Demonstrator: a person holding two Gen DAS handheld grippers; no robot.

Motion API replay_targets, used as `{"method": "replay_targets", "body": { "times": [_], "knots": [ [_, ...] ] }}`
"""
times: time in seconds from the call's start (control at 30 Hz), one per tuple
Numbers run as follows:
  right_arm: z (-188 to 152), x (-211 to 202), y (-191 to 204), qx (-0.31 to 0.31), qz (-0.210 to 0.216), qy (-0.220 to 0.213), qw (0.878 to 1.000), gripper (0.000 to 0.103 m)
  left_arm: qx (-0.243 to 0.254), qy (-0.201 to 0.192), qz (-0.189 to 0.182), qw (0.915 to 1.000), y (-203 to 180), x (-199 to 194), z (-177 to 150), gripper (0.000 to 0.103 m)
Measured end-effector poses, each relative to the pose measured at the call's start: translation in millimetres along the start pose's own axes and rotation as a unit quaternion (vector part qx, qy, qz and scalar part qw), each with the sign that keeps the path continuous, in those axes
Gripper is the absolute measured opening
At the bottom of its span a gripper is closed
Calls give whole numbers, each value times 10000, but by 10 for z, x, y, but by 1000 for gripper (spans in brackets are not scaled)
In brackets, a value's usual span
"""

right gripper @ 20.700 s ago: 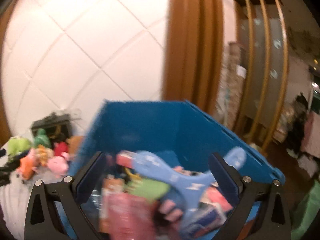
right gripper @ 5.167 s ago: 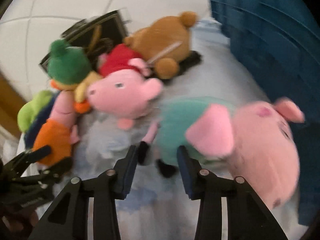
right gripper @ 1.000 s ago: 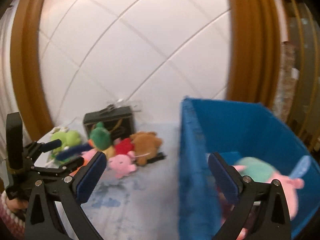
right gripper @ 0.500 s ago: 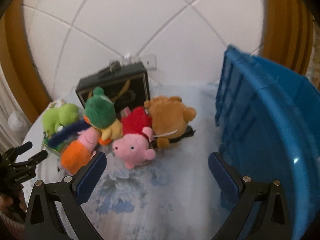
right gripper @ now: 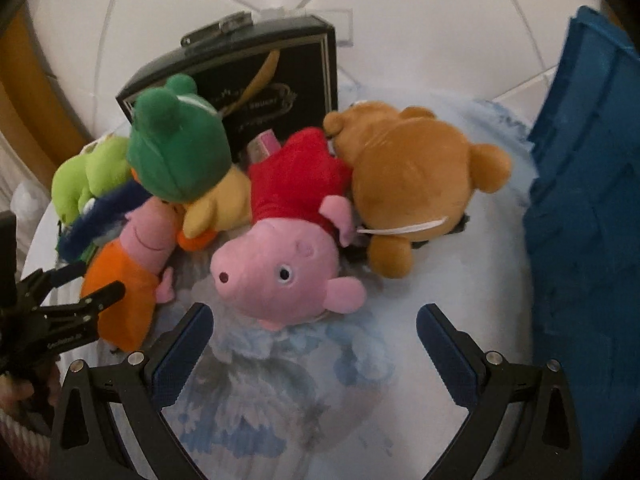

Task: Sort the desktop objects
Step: 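Grasp the orange-dress pig with the left tool while the right tool grasps the red-dress pig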

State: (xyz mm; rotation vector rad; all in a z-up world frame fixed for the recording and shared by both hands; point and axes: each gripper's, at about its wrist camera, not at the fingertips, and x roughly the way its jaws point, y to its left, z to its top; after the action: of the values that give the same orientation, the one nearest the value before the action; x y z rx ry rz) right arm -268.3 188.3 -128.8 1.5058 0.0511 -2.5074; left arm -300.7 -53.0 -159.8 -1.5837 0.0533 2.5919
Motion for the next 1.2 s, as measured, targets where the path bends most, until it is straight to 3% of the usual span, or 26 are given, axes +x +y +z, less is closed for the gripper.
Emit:
{"method": "replay_targets", "body": {
  "times": [0.4,0.5,0.6,0.63,0.83,1.2],
  "knots": [
    [205,717,368,-336,59,337,9988,103,168,668,406,9968,-221,590,261,89],
    [226,950,369,-305,-100,487,9983,103,147,694,379,9968,-243,624,278,88],
    [205,1107,329,-249,-165,578,9979,102,188,561,302,9978,-262,572,248,79],
    [194,1116,310,-201,-111,560,9982,94,192,523,286,9980,-269,546,228,78],
    [125,885,286,-192,-27,420,9989,77,119,345,97,9993,-331,263,69,74],
    [-241,-101,320,-149,315,25,9994,71,151,-357,-231,9990,-559,-831,-436,72]
  ]
}}
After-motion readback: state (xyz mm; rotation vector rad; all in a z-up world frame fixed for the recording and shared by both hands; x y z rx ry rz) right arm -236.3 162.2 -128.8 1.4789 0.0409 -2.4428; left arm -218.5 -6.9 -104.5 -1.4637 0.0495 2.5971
